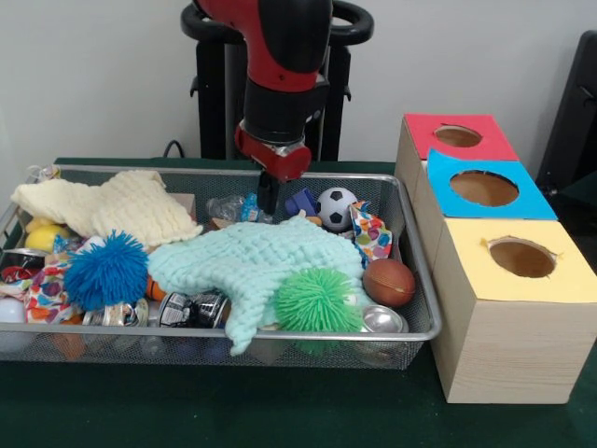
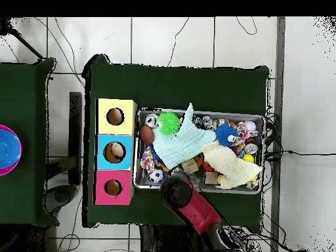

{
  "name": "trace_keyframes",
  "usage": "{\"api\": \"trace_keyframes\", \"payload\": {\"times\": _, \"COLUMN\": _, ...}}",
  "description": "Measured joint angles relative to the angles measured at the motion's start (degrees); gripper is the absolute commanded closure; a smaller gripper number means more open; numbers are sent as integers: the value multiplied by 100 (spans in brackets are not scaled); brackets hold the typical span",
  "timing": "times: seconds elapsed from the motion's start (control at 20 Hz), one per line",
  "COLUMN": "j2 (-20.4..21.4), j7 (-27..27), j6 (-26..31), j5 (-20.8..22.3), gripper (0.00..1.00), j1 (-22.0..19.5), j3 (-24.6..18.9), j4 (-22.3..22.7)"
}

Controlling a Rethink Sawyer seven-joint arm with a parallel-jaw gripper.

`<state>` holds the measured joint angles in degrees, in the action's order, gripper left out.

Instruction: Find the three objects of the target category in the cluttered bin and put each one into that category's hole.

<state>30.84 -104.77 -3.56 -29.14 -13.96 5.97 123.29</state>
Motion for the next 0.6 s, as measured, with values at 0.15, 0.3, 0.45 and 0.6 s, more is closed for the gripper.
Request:
{"api": "trace_keyframes", "payload": {"times": 0.15, "j2": 157, "j7": 0, "j6": 436, "j5": 1, "gripper": 100, "j1": 118, "j3": 139, "j4": 27}}
{"api": "trace_keyframes", "payload": {"times": 0.3, "j2": 251, "j7": 0, "j6": 624, "j5": 1, "gripper": 100, "j1": 151, "j3": 208, "j4": 51}}
{"api": "trace_keyframes", "payload": {"times": 0.45, "j2": 342, "j7": 0, "j6": 692, "j5": 2, "gripper": 100, "j1": 133, "j3": 240, "j4": 103}}
{"api": "trace_keyframes", "payload": {"times": 0.6, "j2": 393, "j7": 0, "j6": 691, "j5": 2, "gripper": 100, "j1": 0, "j3": 239, "j4": 174}}
